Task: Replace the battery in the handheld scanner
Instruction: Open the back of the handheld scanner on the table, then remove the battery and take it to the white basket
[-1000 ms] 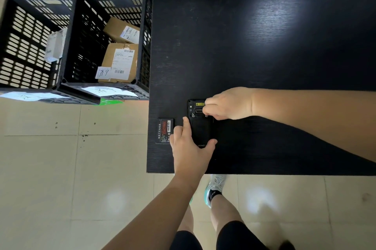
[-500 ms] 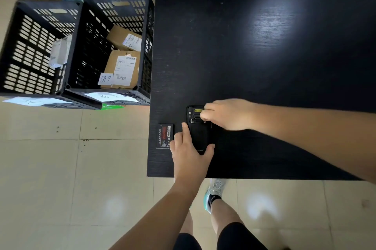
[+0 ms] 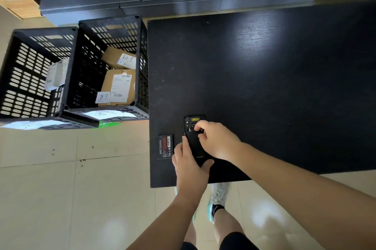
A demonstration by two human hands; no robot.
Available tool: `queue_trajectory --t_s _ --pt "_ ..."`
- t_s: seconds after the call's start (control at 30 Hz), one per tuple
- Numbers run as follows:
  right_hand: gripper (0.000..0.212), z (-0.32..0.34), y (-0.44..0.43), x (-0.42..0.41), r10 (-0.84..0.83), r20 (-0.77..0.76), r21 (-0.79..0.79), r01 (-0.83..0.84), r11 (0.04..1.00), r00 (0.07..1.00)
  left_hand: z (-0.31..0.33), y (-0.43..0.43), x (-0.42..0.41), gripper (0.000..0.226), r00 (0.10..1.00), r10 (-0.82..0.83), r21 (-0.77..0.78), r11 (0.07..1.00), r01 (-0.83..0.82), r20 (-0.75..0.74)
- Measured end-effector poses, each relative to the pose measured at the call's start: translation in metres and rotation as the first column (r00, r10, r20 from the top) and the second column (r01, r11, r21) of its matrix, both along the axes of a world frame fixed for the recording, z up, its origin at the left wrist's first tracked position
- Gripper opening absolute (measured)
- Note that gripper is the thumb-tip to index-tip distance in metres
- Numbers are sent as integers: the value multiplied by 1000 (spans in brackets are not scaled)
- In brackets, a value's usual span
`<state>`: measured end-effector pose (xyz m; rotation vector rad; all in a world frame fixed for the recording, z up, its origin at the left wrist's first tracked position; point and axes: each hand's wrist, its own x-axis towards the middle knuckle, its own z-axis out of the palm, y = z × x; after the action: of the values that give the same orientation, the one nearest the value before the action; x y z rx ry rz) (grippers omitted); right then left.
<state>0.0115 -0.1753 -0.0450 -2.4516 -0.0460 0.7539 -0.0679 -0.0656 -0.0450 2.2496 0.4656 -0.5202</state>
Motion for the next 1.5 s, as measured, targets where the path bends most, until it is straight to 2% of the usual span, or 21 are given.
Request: queue_trajectory --t_s 0.23,0.47,0.6,0.67,0.73,0.83,0.93,1.27,1.5 --pt "25 2 12 -2 110 91 -166 -94 982 990 -4 3 -1 95 1000 -3 -13 1000 4 26" --pt "9 2 11 3 -40 44 2 40 999 998 -7 5 -3 96 999 31 -59 998 -29 44" --pt "14 -1 7 -1 -112 28 83 109 991 993 -11 8 -1 70 991 90 -93 992 -81 97" --pt "25 -4 3 -7 -211 18 160 205 966 977 -12 10 2 63 988 114 -95 990 -104 109" --pt "33 -6 -1 -19 -384 23 193 373 908 923 -12 10 3 62 986 121 -86 990 -112 118" --pt "28 -7 -1 -44 -583 -16 194 574 795 812 -14 10 3 62 982 135 -98 988 -123 131" --pt "33 -7 9 -64 -599 -82 217 601 769 797 -15 10 2 58 977 151 -120 984 -134 149" --pt "33 -2 5 -61 -673 -86 318 661 680 734 0 -5 4 51 961 202 -164 971 -172 188" --pt "32 11 -60 -60 -747 -52 247 733 634 663 11 -61 10 56 992 41 -222 975 -13 118"
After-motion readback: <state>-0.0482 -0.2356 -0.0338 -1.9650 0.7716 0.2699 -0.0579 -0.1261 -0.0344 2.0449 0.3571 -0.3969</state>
